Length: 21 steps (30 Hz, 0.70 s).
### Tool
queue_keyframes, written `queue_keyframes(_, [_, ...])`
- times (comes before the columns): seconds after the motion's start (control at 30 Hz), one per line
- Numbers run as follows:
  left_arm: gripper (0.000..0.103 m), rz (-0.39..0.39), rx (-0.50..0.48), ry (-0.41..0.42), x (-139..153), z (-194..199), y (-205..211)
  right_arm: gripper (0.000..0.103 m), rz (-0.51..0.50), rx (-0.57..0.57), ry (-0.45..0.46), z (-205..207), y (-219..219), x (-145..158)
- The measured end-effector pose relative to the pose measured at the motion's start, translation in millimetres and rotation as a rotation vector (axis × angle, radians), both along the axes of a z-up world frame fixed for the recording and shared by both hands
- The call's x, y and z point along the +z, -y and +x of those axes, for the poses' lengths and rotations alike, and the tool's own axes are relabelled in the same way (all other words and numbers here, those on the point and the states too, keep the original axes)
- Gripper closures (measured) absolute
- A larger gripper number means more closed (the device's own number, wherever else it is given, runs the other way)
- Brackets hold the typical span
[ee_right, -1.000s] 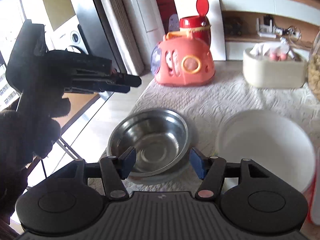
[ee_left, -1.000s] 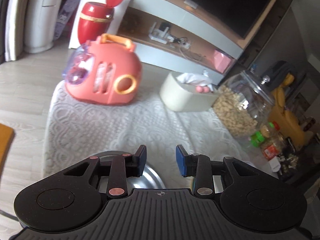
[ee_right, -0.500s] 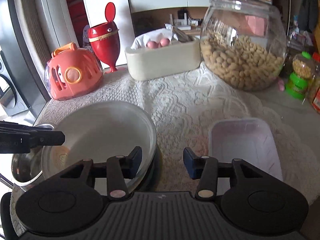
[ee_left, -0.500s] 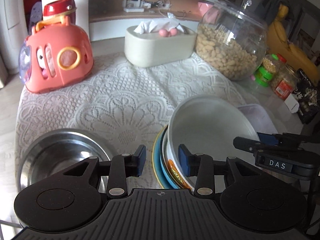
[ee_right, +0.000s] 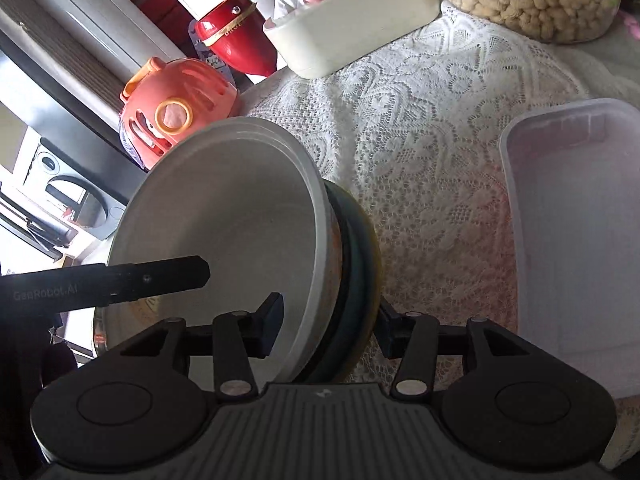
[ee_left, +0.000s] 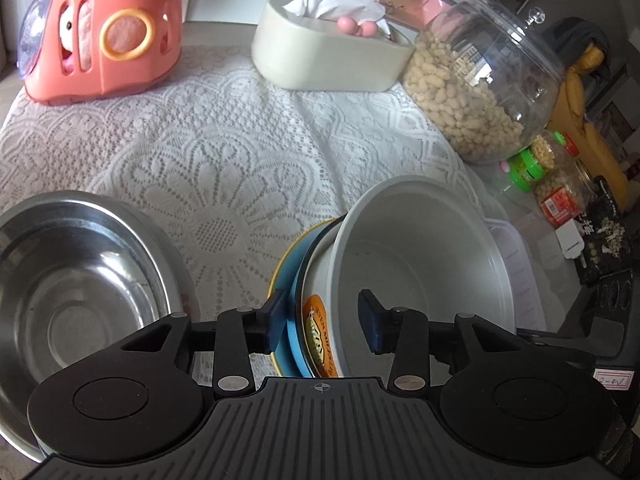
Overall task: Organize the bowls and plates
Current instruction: 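Grasp the rim of the white-and-blue bowl stack with both grippers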
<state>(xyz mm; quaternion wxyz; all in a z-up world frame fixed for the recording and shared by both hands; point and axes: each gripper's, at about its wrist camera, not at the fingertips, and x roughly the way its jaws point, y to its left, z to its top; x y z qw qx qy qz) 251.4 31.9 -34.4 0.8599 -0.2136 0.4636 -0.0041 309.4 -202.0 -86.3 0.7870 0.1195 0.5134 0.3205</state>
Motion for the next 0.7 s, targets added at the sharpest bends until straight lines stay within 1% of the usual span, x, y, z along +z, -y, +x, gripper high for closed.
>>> queue_keyframes(0.03, [0.063,-0.015,0.011,-0.003,0.0,-1.2,-2.9,0.055,0.003,-0.003,-0.007,1.3,-1.2,-1.2])
queue_keyframes(0.07, [0.065,-0.013,0.019,-0.001,0.8,-3.1,-6.0,0.055,0.006,-0.004,-0.012,2.4,-2.1,-2.7])
queue_keyframes(0.1, [0.069,0.007,0.019,0.004,2.3,-5.1,-7.2,0.055,0.009,-0.005,-0.015,3.2,-2.7,-4.0])
queue_keyframes(0.17, [0.069,0.041,-0.01,0.019,4.6,-6.9,-6.1,0.054,0.015,-0.005,-0.011,4.3,-3.0,-4.9])
queue_keyframes(0.27, [0.07,0.073,-0.03,0.023,3.5,-5.9,-0.9,0.054,-0.002,-0.008,0.028,1.2,-6.2,-3.1])
queue_keyframes(0.33, [0.072,0.06,-0.027,0.005,-1.2,-3.1,-0.1,0.053,-0.027,-0.012,0.069,-1.2,-9.3,-0.6])
queue_keyframes(0.4, [0.072,0.058,-0.013,0.013,0.9,-6.5,0.8,0.053,-0.039,-0.011,0.091,-4.1,-10.2,0.8])
queue_keyframes(0.47, [0.071,0.064,-0.012,0.047,12.3,-14.1,1.0,0.053,-0.04,-0.009,0.099,-6.0,-8.6,1.5])
queue_keyframes(0.5, [0.069,0.082,-0.002,0.061,17.8,-17.4,-0.3,0.053,-0.035,-0.01,0.1,-6.1,-7.1,1.4])
queue_keyframes(0.53, [0.06,0.103,0.01,0.066,21.6,-19.2,-2.5,0.053,-0.026,-0.014,0.099,-5.6,-5.0,1.1])
queue_keyframes(0.57, [0.054,0.114,0.021,0.056,22.4,-18.8,-5.5,0.053,-0.018,-0.017,0.096,-4.7,-3.5,0.7])
queue_keyframes(0.6, [0.045,0.108,0.032,0.035,19.9,-16.8,-8.8,0.053,-0.011,-0.021,0.094,-3.6,-2.7,0.3])
queue_keyframes(0.63, [0.042,0.089,0.041,0.013,15.8,-14.8,-11.9,0.053,-0.009,-0.024,0.095,-3.2,-3.1,0.1])
queue_keyframes(0.7, [0.049,-0.032,0.05,-0.027,2.8,-10.6,-19.6,0.053,-0.007,-0.022,0.099,-4.0,-4.6,-0.7])
